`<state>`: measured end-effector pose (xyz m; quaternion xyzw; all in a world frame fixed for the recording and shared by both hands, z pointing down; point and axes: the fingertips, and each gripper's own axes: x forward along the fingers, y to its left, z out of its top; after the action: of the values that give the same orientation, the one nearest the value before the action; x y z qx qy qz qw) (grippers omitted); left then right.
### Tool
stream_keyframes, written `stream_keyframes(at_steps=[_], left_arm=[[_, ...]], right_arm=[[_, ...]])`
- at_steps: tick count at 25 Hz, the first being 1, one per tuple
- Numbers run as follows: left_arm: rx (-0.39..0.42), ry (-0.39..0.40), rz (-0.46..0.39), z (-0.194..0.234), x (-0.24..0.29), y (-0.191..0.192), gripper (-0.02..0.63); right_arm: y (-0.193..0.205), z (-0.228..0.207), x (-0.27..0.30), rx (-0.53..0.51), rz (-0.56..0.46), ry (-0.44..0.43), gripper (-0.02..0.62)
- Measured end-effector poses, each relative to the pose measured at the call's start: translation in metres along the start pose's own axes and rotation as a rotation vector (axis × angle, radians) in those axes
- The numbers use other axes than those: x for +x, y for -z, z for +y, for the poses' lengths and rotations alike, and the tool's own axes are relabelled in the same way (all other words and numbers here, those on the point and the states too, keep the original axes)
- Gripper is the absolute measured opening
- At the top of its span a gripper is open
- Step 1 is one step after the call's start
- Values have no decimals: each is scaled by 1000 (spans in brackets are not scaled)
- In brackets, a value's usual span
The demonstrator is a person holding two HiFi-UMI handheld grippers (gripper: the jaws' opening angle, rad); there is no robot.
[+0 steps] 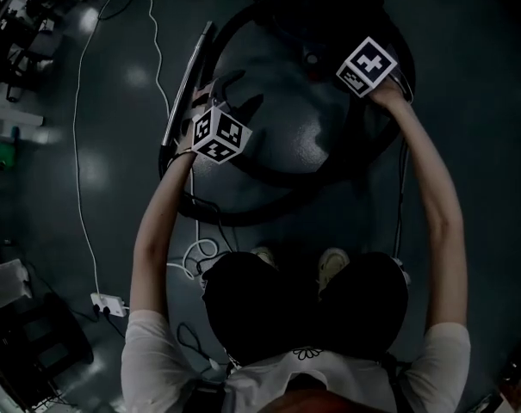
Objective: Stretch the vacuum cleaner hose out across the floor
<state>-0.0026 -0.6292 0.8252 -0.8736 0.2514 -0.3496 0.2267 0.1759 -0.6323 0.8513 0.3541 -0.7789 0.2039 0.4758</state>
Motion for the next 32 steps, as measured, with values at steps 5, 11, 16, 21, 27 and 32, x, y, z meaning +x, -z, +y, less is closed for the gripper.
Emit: stream_keyframes(at_steps=[5, 11, 16, 21, 27, 32], left_arm=[[11, -175, -92, 109, -5, -56, 261], [134, -143, -75, 210, -86, -160, 262], [226, -18, -57, 277, -209, -272, 262], [167, 128, -116, 345, -342, -434, 262], [220, 170, -192, 405, -453, -607, 262], [115, 483, -123, 386, -532, -682, 261]], right_arm=[[-53, 9, -40, -218, -52, 49, 176], [-160, 32, -181, -511, -37, 145, 168], [-267, 64, -369, -838, -30, 290, 145], [-373, 95, -589, -1064, -85, 338, 143], [-453, 112, -814, -1270, -145, 596, 143], [-482, 130, -925, -1254, -264, 773, 141]])
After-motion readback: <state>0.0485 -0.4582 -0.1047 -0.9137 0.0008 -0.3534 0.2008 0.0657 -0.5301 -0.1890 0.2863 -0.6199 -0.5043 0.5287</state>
